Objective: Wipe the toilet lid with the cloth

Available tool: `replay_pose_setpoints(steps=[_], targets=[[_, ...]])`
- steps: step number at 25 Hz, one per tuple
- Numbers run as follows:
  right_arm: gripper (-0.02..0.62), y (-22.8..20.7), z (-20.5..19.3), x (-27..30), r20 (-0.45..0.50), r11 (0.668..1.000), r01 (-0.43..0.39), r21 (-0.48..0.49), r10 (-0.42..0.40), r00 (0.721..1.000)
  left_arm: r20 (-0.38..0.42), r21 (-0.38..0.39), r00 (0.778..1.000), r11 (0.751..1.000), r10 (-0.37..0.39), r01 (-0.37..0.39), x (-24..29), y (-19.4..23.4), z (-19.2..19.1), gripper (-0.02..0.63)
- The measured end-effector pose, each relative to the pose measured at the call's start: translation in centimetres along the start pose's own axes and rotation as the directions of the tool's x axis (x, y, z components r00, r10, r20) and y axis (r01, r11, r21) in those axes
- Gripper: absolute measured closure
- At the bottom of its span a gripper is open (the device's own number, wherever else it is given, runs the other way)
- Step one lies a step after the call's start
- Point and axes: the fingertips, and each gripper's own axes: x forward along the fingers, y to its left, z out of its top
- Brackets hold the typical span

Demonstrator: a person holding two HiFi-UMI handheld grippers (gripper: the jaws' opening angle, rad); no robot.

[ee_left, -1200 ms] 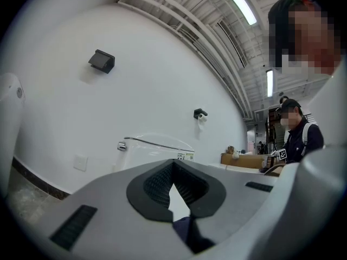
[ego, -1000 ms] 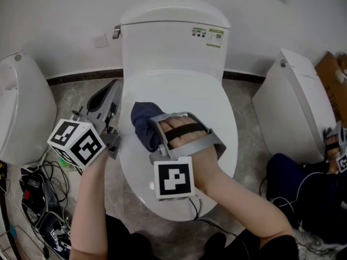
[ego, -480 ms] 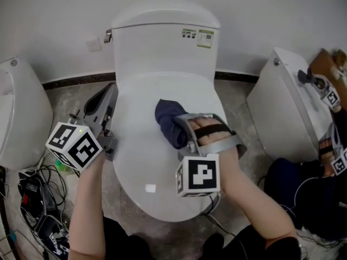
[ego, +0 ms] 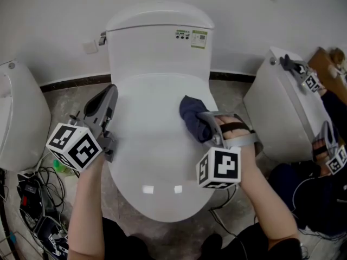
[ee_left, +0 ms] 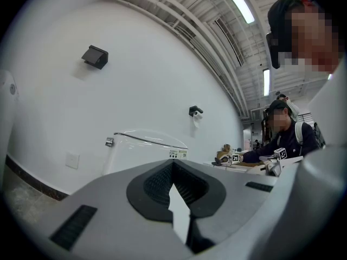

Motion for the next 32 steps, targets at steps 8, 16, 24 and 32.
replay_pose_setpoints(steps=[8,16,24,32], targets=[[0.499,-0.1,-3.4,0.0,-0.036,0.999,-0.005,0.037,0.007,0.999,0.002,0.003,1.0,1.0,-0.01,0.01,0.4,-0.6,0.0,0.597],[0.499,0.2,-5.1,-0.3,-0.057,0.999,-0.009,0.05,0.011,0.998,-0.004,0.006,1.0,1.0,-0.016,0.016,0.1,-0.9,0.1,0.597],[0.499,0.3,-6.7,-0.3,-0.08,0.998,-0.01,0.061,0.015,0.997,0.0,0.006,1.0,1.0,-0.019,0.019,0.0,-1.0,0.2,0.597],[0.499,-0.9,-7.0,-1.2,-0.104,0.997,0.022,0.07,-0.015,0.995,0.013,0.01,1.0,1.0,-0.01,0.01,-0.7,-0.7,1.1,0.597]])
